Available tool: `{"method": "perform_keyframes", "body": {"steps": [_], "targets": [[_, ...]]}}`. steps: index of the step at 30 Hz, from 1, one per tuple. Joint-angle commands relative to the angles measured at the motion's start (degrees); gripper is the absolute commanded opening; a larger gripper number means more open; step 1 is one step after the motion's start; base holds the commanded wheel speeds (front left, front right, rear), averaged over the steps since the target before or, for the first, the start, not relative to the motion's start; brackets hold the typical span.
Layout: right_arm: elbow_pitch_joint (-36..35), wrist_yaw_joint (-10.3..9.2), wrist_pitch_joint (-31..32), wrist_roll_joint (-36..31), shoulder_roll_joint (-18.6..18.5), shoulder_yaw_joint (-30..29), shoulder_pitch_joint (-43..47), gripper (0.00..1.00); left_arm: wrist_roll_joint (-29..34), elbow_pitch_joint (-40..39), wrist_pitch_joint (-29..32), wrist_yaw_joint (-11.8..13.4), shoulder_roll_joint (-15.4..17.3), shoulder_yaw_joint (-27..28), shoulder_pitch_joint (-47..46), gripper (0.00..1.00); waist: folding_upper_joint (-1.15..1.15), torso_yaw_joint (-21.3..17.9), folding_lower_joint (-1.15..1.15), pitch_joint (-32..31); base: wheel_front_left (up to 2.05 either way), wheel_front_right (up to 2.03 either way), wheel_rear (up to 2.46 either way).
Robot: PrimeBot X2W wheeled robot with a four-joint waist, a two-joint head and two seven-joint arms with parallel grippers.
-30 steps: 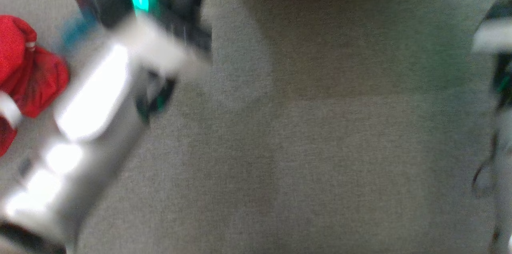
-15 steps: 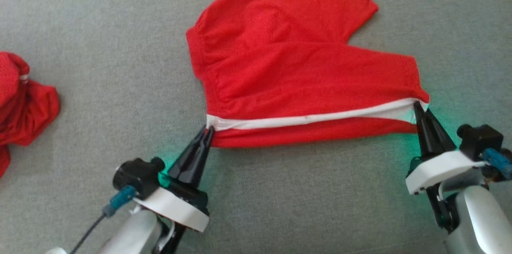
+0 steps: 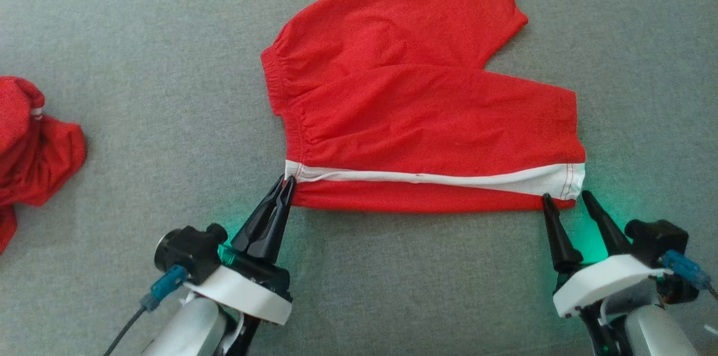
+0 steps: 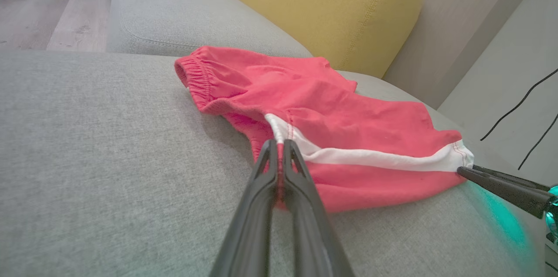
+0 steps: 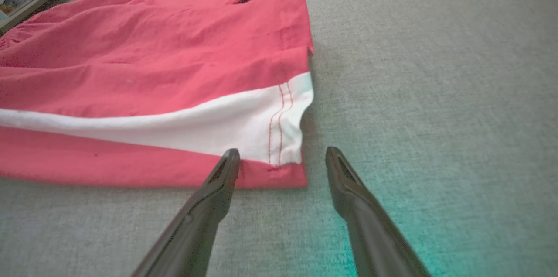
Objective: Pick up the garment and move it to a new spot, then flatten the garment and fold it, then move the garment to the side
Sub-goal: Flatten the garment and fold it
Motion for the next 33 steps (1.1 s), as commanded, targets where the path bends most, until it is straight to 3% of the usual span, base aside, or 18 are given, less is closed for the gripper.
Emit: {"method": "perform_keyframes", "body": {"steps": [1, 7, 8, 11, 19, 27, 33], "targets": [[-2.0, -0.04, -0.2, 0.5, -0.3, 1.0, -1.4, 1.0, 0.5, -1.8, -0.3, 0.1, 0.4, 2.3, -0.6, 0.0, 0.0, 0.0, 0.0, 0.2, 0.0, 0.0, 0.0], [-2.4, -0.04, 0.3, 1.1, -0.6, 0.9, -3.3, 1.0, 0.7, -1.8, -0.3, 0.1, 0.3, 2.0, -1.2, 0.0, 0.0, 0.8, 0.0, 0.4, 0.0, 0.0, 0.0], [-2.6, -0.04, 0.4, 1.2, -0.6, 1.1, -3.4, 0.91, 0.6, -1.8, -0.3, 0.1, 0.3, 1.9, -1.3, 0.0, 0.0, 0.9, 0.0, 0.4, 0.0, 0.0, 0.0], [-2.9, -0.04, 1.1, 1.8, -0.7, 1.6, -3.1, 0.0, 0.6, -1.7, -0.3, 0.1, 0.2, 2.0, -1.5, 0.0, 0.0, 1.3, 0.0, 0.3, 0.0, 0.0, 0.0], [-9.4, -0.04, -0.4, 1.6, -1.3, -1.4, -0.6, 0.0, 1.7, -3.4, -0.3, 0.1, 0.5, 3.5, 0.0, 0.0, 0.0, 1.1, 0.0, -1.4, 0.0, 0.0, 0.0], [-27.4, -0.04, 3.6, 6.0, -4.4, -7.2, 8.1, 0.0, 0.7, -11.5, -0.3, 0.1, 3.7, 2.3, 6.1, 0.0, 0.0, 0.0, 0.0, -4.3, 0.0, 0.0, 0.0], [-39.7, -0.04, 9.1, 6.1, -3.3, -12.2, 12.7, 0.0, -2.5, -20.6, 1.7, 0.5, 5.6, 2.6, 10.4, 0.0, 0.0, 0.5, 0.0, -5.6, 0.0, 0.0, 0.0]]}}
